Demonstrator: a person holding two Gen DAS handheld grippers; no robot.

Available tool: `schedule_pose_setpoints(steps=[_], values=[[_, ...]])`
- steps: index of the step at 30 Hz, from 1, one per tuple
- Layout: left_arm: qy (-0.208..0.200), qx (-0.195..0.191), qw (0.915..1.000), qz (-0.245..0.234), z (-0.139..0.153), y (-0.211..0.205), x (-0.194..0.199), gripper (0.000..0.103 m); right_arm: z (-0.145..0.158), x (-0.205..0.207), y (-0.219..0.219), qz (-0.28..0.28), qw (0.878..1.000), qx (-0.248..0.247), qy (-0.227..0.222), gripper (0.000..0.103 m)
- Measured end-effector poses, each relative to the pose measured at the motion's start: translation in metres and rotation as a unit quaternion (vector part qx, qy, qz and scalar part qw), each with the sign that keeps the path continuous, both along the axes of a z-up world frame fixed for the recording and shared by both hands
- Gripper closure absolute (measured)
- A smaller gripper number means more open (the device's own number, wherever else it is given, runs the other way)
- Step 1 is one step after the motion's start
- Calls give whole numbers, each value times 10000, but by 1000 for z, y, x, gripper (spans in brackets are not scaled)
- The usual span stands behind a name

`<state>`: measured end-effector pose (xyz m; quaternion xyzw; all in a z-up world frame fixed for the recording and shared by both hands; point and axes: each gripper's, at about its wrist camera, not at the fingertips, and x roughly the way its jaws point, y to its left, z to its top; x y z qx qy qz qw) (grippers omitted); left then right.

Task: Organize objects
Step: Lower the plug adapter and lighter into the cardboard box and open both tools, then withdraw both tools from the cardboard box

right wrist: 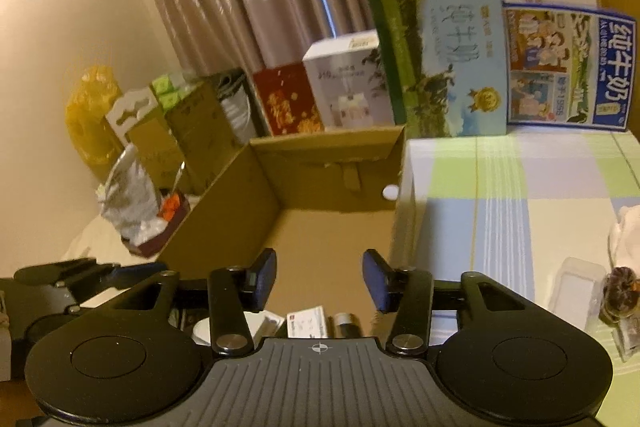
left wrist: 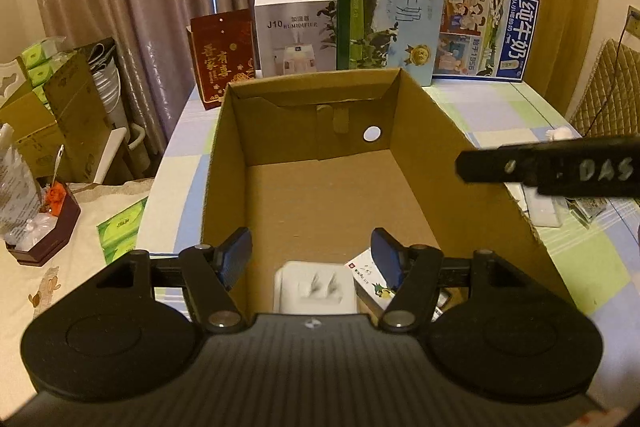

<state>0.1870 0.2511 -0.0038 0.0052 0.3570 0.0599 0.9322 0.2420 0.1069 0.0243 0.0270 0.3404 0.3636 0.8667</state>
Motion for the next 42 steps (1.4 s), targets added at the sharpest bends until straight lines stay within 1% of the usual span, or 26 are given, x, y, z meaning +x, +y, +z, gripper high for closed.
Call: schedule_pose_setpoints(steps=[6, 9, 12, 15, 19, 22, 23, 25, 27, 29, 31, 35, 39, 42], values=[[-136, -56, 9998, 121, 14, -5, -21, 42, 16, -18, -33, -210, 9997, 110, -73, 56], [-192, -140, 9996, 175, 21, -10, -36, 40, 23, -34, -55, -336, 9993, 185, -56, 51], [-218, -189, 9993, 236, 28, -19, -53, 39, 28, -54, -73, -412, 9990, 115, -125, 45], [-232, -253, 9991, 264, 34, -31, -71, 38, 32, -74, -91, -450, 9989, 76, -118, 42], [-227, -283, 9989, 286, 43, -50, -95, 33, 33, -97, -112, -570, 9984, 20, -10, 35], [-200, -289, 9990, 294, 48, -65, -110, 29, 35, -113, -125, -613, 9981, -37, -29, 31], [-194, -291, 9990, 295, 49, -69, -115, 27, 36, -118, -129, -607, 9981, -55, -40, 30], [-190, -304, 9989, 316, 52, -79, -125, 22, 38, -128, -136, -615, 9980, -99, -97, 27], [-206, -332, 9987, 315, 54, -87, -132, 21, 40, -136, -143, -604, 9978, -193, -210, 24], [-215, -350, 9986, 330, 55, -96, -138, 17, 41, -144, -151, -637, 9973, -243, -287, 21], [-232, -369, 9985, 327, 56, -105, -141, 13, 42, -149, -161, -696, 9968, -261, -295, 17], [-288, -345, 9986, 288, 58, -123, -147, 4, 42, -153, -178, -833, 9956, -276, -323, 14], [-298, -339, 9988, 197, 60, -139, -149, 2, 43, -153, -193, -958, 9945, -277, -308, 12], [-277, -346, 9989, 144, 58, -147, -149, 1, 41, -153, -204, -1063, 9936, -263, -289, 12]])
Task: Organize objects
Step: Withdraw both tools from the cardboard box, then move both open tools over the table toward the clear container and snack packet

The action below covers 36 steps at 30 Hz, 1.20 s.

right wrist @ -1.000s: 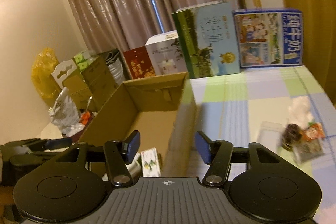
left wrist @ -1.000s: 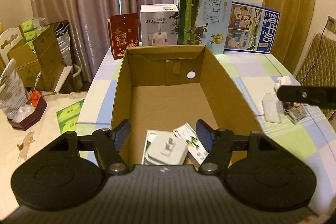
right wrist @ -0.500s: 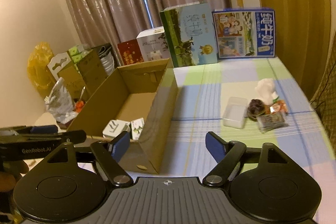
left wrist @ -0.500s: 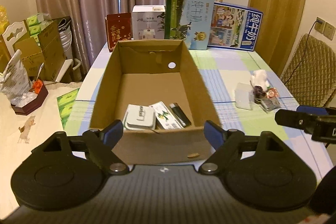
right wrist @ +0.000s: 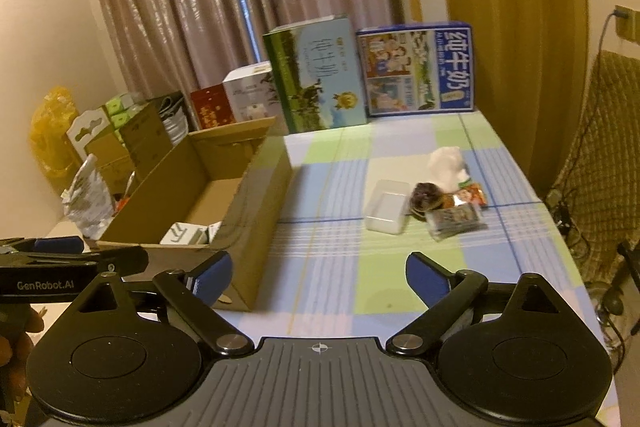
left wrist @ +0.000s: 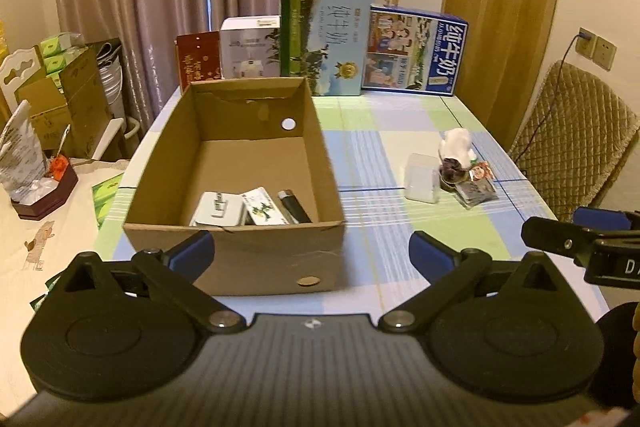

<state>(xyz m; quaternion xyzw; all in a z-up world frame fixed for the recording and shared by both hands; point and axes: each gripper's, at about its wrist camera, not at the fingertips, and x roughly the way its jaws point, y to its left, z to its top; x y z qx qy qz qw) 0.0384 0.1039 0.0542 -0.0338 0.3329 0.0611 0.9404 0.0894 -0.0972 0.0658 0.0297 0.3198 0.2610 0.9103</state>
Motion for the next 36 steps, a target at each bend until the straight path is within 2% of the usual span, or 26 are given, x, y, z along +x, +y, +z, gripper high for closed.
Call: schedule_pose_setpoints(steps=[18, 29, 36], values=[[14, -184, 9979, -626, -7, -61, 25, 1, -8, 15, -72, -789, 9968, -41, 104, 8], [131, -214, 9954, -921, -20, -90, 45, 1, -19, 22, -102, -1071, 9940, -75, 210, 7], [190, -229, 9944, -1011, -26, -100, 53, 1, -22, 26, -106, -1071, 9938, -19, 291, 7]])
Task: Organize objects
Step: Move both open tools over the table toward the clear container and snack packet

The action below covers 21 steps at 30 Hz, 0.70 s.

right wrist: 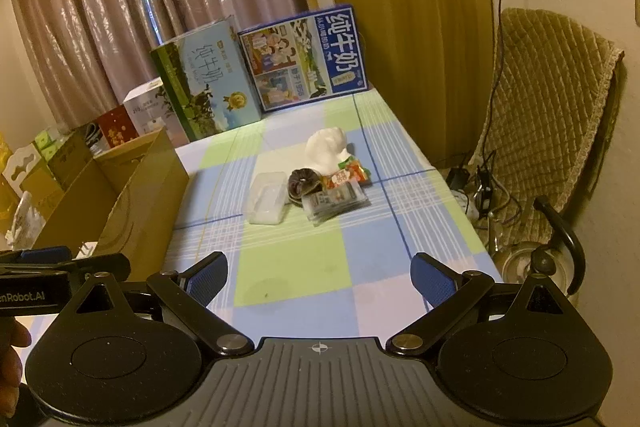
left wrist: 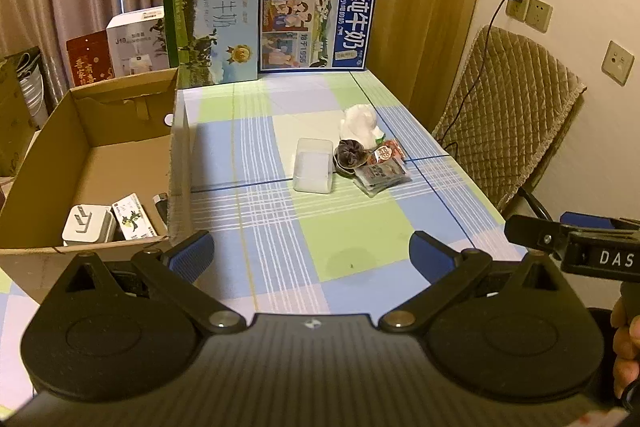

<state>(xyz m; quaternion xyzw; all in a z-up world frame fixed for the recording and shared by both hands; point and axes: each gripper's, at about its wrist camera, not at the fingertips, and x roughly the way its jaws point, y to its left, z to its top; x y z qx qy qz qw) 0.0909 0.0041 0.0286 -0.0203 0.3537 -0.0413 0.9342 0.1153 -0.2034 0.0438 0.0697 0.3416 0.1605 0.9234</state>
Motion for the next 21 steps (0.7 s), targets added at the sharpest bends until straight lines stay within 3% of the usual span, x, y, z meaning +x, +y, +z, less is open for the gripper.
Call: schedule_pose_setpoints(steps=[21], values=[[95, -30, 9999, -36, -9, -3, 8, 1, -7, 6, -9, -12, 9999, 98, 136, 7]])
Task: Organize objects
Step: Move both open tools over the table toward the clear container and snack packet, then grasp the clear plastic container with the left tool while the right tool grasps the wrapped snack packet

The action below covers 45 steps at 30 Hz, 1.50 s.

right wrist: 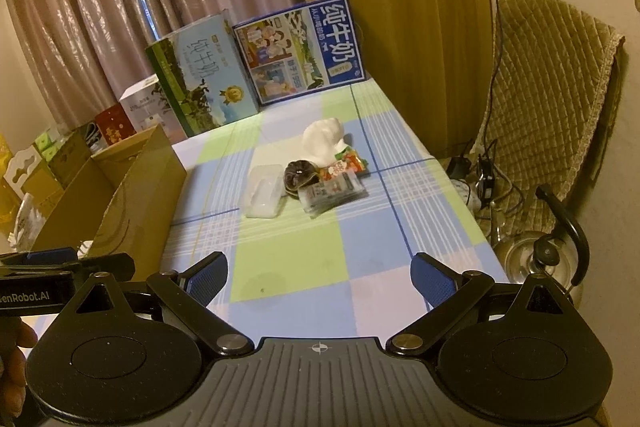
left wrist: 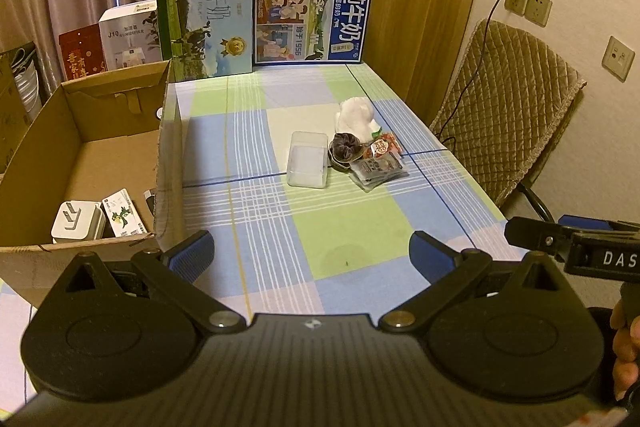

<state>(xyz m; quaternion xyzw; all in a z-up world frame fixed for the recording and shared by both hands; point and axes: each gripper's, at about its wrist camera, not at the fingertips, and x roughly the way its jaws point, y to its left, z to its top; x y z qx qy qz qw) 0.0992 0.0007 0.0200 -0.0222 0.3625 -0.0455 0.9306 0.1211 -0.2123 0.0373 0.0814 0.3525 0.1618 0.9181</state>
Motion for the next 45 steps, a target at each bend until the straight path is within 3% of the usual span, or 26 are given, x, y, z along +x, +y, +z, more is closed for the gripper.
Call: schedule_pose_setpoints(steps=[13, 21, 27, 35, 40, 45], values=[[45, -2, 10000, -44, -5, -1, 5, 1, 2, 8, -2, 94, 9999, 42, 93, 7], [81, 84, 9999, -104, -10, -2, 23, 1, 16, 39, -7, 328, 9983, -450, -190, 7], [140, 172, 9996, -191, -21, -5, 52, 1, 5, 72, -7, 734, 9925, -954, -196, 7], [184, 392, 9987, -280, -46, -17, 100, 4, -36, 117, 9, 1866, 9674, -1667, -400, 8], [265, 548, 9978, -277, -69, -20, 138, 11, -66, 151, 24, 2466, 9484, -1935, -488, 26], [355, 743, 9960, -353, -96, -23, 167, 14, -99, 181, 49, 3132, 9149, -2441, -726, 36]])
